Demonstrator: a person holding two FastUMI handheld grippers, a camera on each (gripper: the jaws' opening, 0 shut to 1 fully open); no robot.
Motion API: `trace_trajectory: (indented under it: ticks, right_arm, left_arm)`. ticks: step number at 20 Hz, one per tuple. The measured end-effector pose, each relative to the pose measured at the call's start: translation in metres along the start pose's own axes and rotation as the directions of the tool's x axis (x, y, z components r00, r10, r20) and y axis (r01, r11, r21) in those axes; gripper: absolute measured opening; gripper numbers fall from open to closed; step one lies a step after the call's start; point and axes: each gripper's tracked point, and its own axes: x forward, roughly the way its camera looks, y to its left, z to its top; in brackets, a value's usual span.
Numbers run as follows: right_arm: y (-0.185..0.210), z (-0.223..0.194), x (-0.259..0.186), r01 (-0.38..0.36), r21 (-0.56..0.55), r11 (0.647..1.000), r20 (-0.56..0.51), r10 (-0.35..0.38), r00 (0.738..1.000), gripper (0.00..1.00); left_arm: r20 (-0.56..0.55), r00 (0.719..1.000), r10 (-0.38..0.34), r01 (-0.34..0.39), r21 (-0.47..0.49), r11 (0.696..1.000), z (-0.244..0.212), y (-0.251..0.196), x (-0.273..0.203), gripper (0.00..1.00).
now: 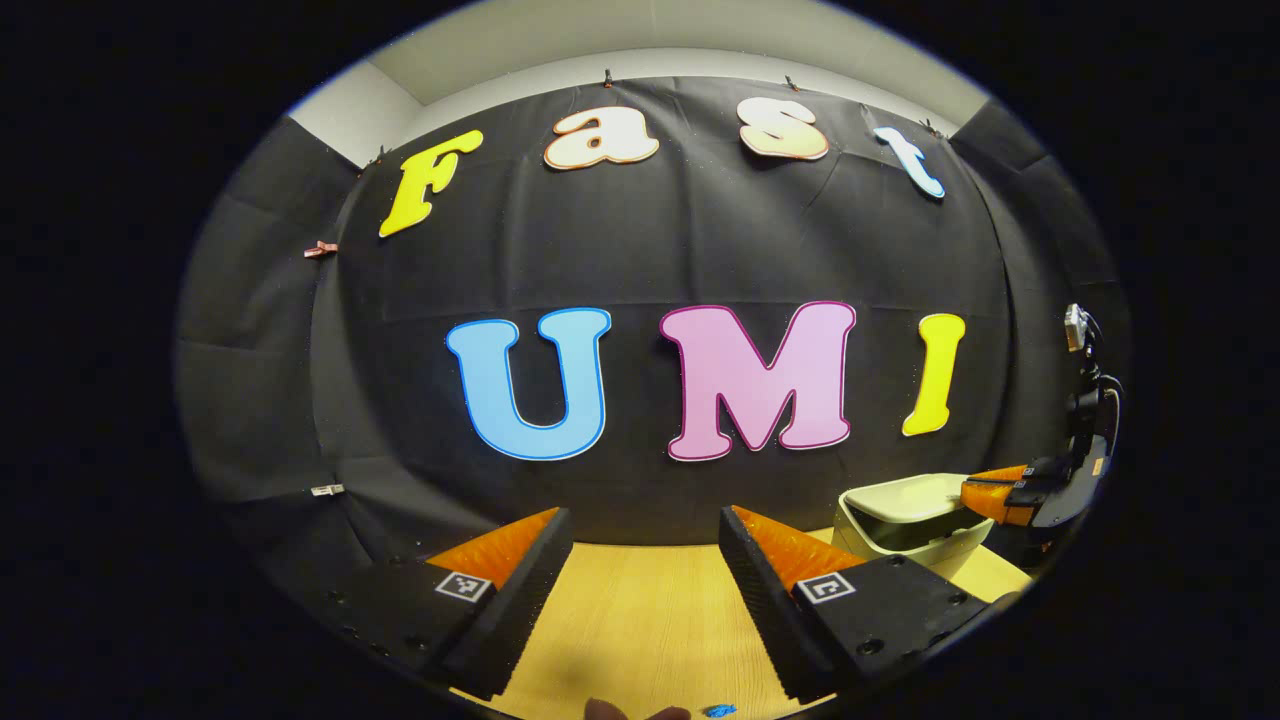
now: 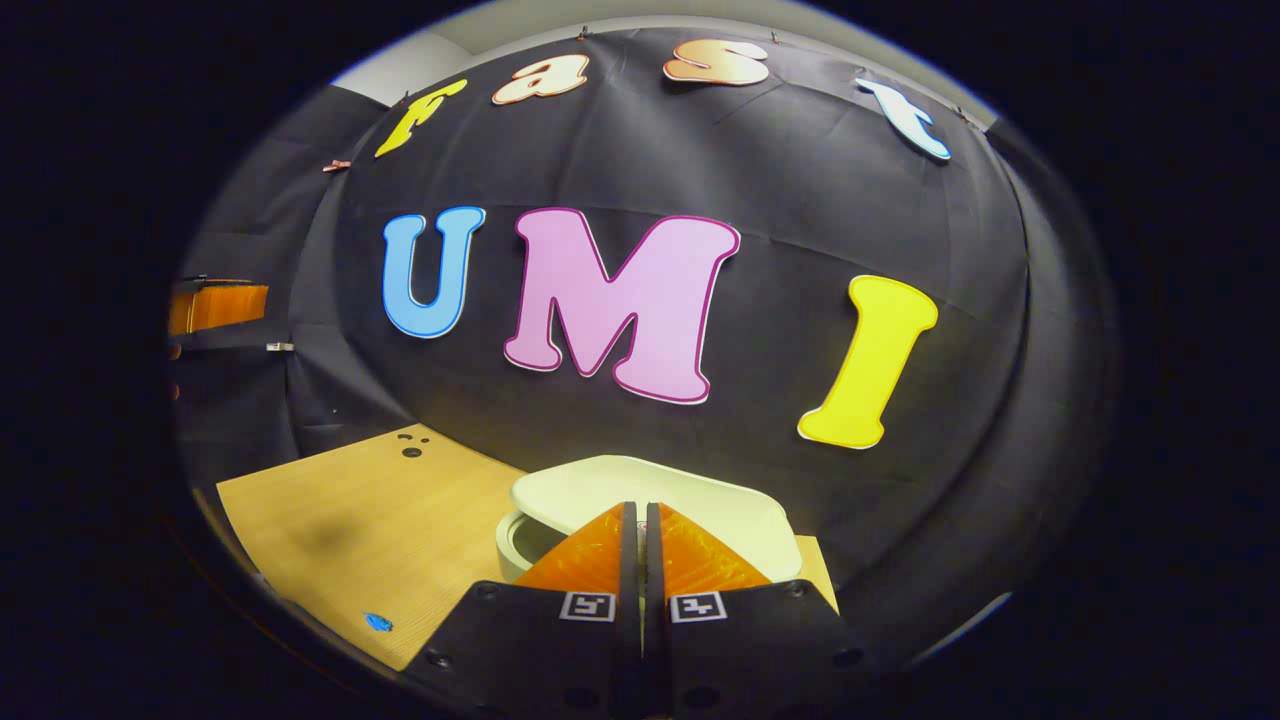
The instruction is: Press the lid of the desktop garbage bin to open it, pick up the crumpled paper on the desktop and throw it into the bin, then pick up the pop can on the desktop and drop it into the bin, and finally close the garbage bin lid.
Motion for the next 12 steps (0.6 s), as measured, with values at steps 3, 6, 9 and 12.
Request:
trace_trajectory:
  ticks: [3,6,9,12]
  right_arm:
    - [-0.003,0.010,-0.006,0.013,-0.007,1.000,0.026,-0.013,1.000,0.05]
    - [-0.005,0.017,-0.015,0.020,-0.013,1.000,0.047,-0.020,0.999,0.05]
    - [-0.003,0.024,-0.024,0.015,-0.006,1.000,0.059,-0.015,0.998,0.05]
    - [-0.001,0.023,-0.031,0.013,-0.017,1.000,0.061,-0.012,0.998,0.10]
  left_arm:
    - [-0.003,1.000,-0.007,0.007,-0.007,1.000,-0.003,-0.001,-0.001,0.95]
    - [-0.012,1.000,-0.017,0.017,-0.015,1.000,-0.007,-0.003,-0.001,0.95]
    - [-0.008,0.999,-0.040,0.040,-0.023,0.999,-0.007,-0.008,-0.002,0.95]
    - [-0.008,0.998,-0.058,0.058,-0.016,0.998,-0.010,-0.013,-0.002,0.95]
